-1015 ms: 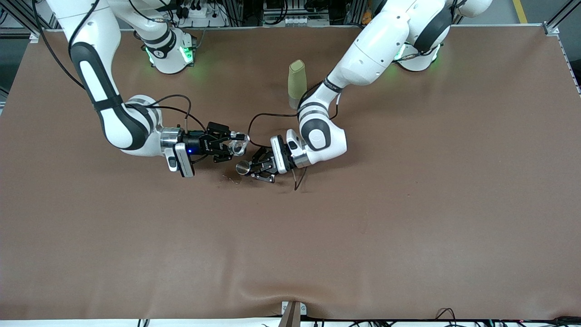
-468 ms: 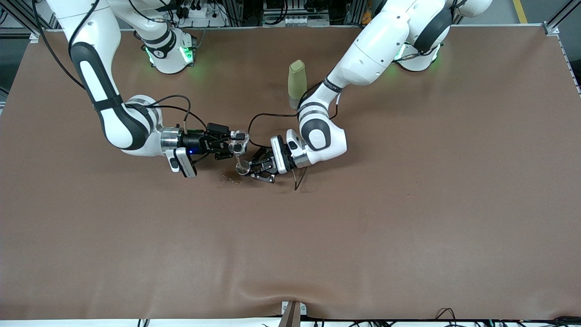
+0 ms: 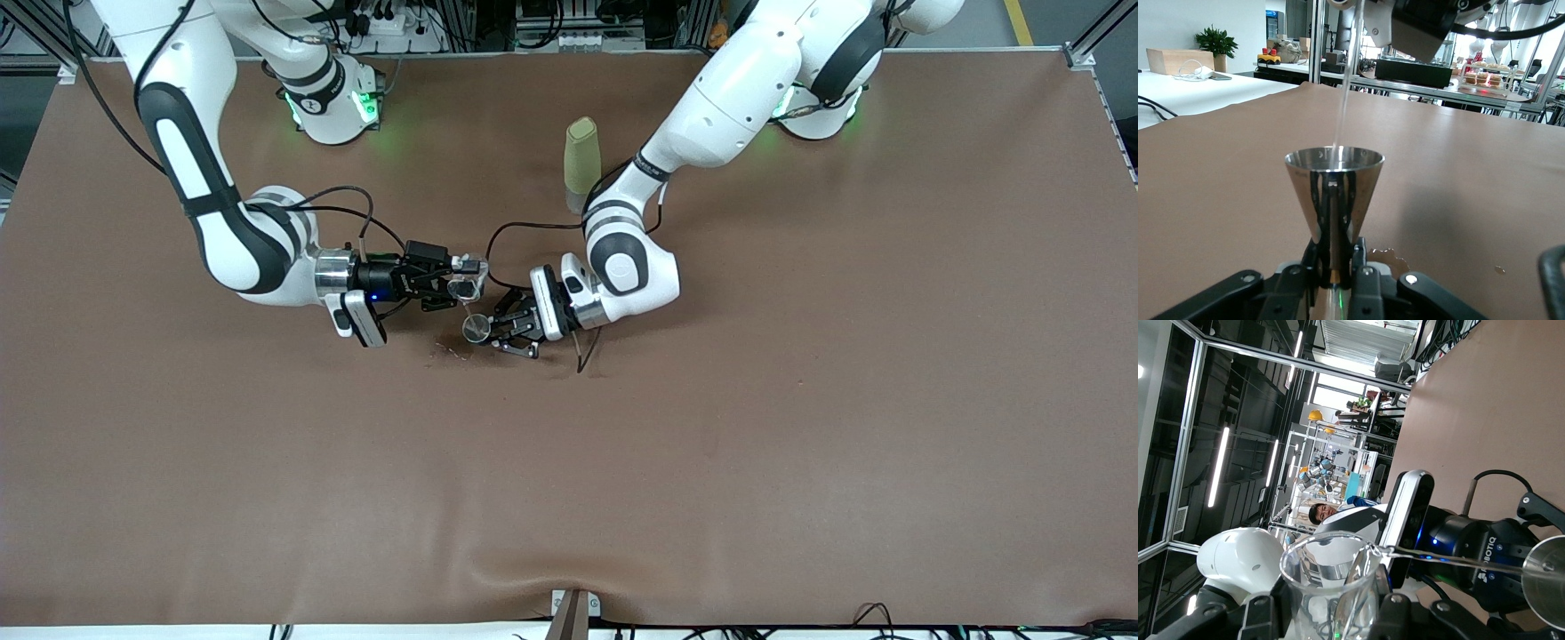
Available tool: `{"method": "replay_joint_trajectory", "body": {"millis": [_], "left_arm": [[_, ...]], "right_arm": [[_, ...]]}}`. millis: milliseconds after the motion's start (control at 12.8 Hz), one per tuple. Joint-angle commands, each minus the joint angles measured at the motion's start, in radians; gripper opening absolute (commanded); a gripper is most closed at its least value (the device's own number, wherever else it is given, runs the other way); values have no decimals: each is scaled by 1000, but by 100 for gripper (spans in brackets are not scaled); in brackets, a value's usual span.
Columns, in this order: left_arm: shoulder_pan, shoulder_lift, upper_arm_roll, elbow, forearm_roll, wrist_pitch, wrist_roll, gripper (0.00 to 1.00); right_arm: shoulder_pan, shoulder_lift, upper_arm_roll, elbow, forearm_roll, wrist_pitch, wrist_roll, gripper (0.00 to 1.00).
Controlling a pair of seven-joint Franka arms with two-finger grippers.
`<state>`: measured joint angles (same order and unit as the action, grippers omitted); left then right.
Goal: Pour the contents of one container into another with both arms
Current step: 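Tilt the jigger with the left gripper, pouring liquid into the glass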
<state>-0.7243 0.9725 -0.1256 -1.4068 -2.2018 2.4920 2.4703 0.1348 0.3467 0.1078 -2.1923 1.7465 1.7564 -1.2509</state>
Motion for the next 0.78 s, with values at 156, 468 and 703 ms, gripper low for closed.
{"method": "replay_joint_trajectory", "body": {"millis": [156,468,703], "left_arm": [[-12,11,7,26,-32,19,12,0],[-14,11,7,26,-32,19,10,0],[-14,11,7,26,-32,19,10,0]], "right_arm": [[2,-18,-2,-4,25,-5,59,27],[2,-5,-2,6,25,-6,88,26],[0,-2,-2,11,24,-8,108,26]]}}
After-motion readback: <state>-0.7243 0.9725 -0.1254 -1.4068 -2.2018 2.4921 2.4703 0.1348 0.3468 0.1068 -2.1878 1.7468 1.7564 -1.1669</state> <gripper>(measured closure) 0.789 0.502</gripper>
